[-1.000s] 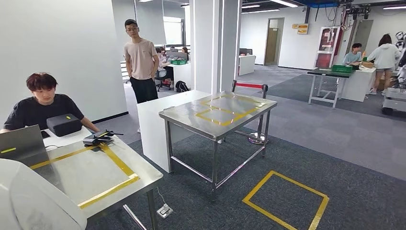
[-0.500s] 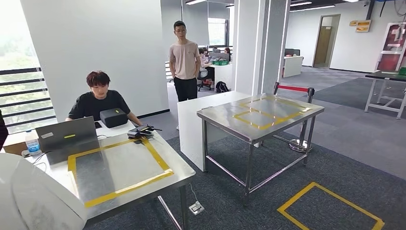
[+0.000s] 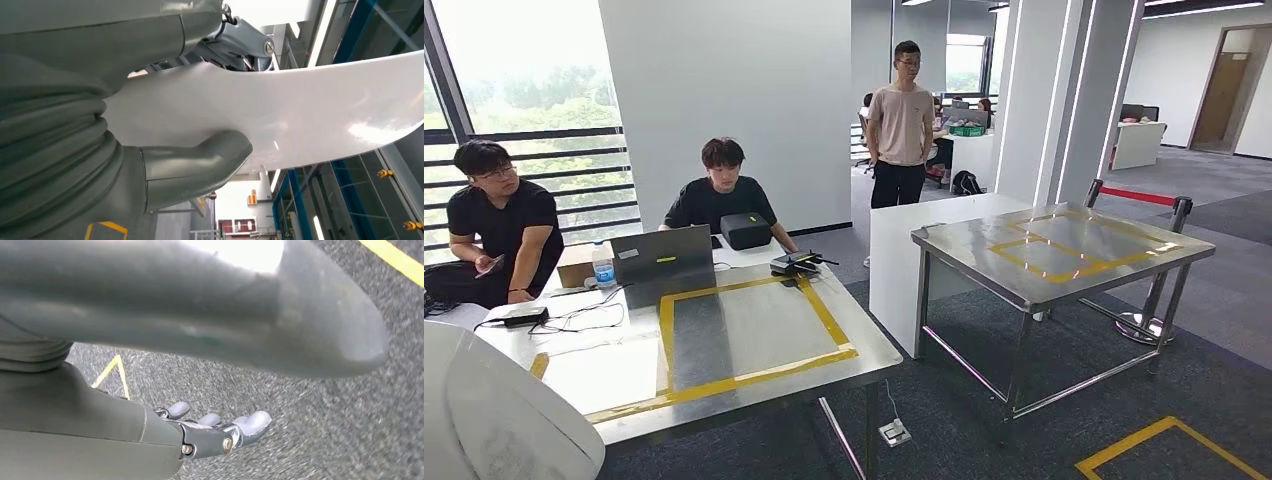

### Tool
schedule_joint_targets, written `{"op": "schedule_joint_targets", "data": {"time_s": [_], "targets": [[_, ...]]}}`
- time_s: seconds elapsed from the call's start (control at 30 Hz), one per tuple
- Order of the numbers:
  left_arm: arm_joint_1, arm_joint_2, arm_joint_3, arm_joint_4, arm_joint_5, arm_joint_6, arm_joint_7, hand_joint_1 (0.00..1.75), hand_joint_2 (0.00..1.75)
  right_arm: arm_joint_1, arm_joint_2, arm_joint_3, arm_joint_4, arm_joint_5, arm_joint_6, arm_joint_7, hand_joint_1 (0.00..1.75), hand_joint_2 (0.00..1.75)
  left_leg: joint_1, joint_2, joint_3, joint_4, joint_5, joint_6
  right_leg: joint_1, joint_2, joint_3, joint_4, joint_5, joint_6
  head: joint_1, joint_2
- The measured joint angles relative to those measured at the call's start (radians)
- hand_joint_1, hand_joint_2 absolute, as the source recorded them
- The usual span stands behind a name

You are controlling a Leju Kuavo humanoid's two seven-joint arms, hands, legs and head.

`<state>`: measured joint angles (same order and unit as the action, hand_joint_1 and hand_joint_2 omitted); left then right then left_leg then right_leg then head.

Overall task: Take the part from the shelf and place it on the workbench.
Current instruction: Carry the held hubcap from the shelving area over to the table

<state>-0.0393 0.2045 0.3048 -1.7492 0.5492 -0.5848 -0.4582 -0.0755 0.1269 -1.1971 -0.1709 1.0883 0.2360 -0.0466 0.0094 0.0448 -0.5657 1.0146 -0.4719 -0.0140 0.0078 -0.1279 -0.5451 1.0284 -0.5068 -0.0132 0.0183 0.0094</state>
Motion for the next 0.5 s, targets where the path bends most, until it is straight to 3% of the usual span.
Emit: {"op": "schedule_joint_targets", "data": {"time_s": [0.07,0.1,0.17,0.2,0.23,0.27,0.33,0.4,0.47,0.5], "targets": [[-0.006,-0.002,-0.001,0.001,-0.008,0.0,-0.005,1.75,1.75,0.0,0.001,0.0,0.0,0.0,0.0,-0.001,0.0,0.0,0.008,-0.024,0.001,-0.005,0.009,0.012,-0.005,0.066,-0.025,0.062,-0.043,0.014,0.001,0.0],[-0.009,-0.004,-0.001,0.002,-0.011,0.0,-0.006,1.75,1.75,0.002,0.001,0.0,0.0,0.0,0.0,-0.001,0.0,0.0,0.009,-0.035,-0.003,-0.005,0.012,0.015,-0.008,0.101,-0.052,0.124,-0.077,0.018,0.002,0.0],[-0.012,-0.006,-0.004,0.006,-0.013,0.0,-0.007,1.75,1.75,0.005,0.002,0.0,0.0,0.0,0.0,-0.002,0.0,0.0,0.009,-0.063,-0.011,-0.003,0.015,0.018,-0.011,0.124,-0.114,0.251,-0.128,0.021,0.003,0.0],[-0.012,-0.007,-0.005,0.008,-0.013,0.0,-0.007,1.75,1.75,0.007,0.002,0.0,0.0,0.0,0.0,-0.002,0.0,0.0,0.01,-0.078,-0.014,0.0,0.016,0.017,-0.012,0.126,-0.129,0.277,-0.129,0.021,0.003,0.0],[-0.012,-0.008,-0.005,0.01,-0.013,0.0,-0.007,1.75,1.75,0.007,0.002,0.0,0.0,0.0,0.0,-0.002,0.0,0.0,0.011,-0.094,-0.016,0.003,0.017,0.015,-0.014,0.128,-0.124,0.263,-0.109,0.022,0.003,0.0],[-0.013,-0.008,-0.006,0.011,-0.013,0.0,-0.007,1.75,1.75,0.007,0.002,0.0,0.0,0.0,0.0,-0.002,0.0,0.0,0.013,-0.109,-0.018,0.006,0.018,0.012,-0.016,0.134,-0.099,0.21,-0.074,0.022,0.004,0.0],[-0.014,-0.008,-0.006,0.012,-0.013,0.0,-0.007,1.75,1.75,0.006,0.002,0.0,0.0,0.0,0.0,-0.003,0.0,0.0,0.015,-0.136,-0.023,0.013,0.017,0.002,-0.022,0.173,-0.035,0.072,-0.015,0.023,0.004,0.0],[-0.016,-0.008,-0.007,0.012,-0.014,0.0,-0.008,1.75,1.75,0.006,0.002,0.0,0.0,0.0,0.0,-0.003,0.0,0.0,0.016,-0.16,-0.03,0.015,0.021,-0.015,-0.022,0.197,-0.008,0.009,0.001,0.02,0.004,0.0],[-0.017,-0.008,-0.008,0.012,-0.015,0.001,-0.008,1.75,1.75,0.005,0.003,0.0,0.0,-0.002,-0.001,-0.003,0.0,0.0,0.018,-0.183,-0.037,0.007,0.03,-0.032,-0.02,0.177,-0.008,0.007,0.004,0.008,0.004,0.0],[-0.016,-0.008,-0.008,0.012,-0.018,0.002,-0.009,1.75,1.75,0.004,0.003,0.0,0.0,-0.002,-0.002,-0.002,0.0,0.0,0.018,-0.18,-0.041,0.007,0.03,-0.037,-0.02,0.164,-0.007,0.003,0.008,0.0,0.004,0.0]]}}
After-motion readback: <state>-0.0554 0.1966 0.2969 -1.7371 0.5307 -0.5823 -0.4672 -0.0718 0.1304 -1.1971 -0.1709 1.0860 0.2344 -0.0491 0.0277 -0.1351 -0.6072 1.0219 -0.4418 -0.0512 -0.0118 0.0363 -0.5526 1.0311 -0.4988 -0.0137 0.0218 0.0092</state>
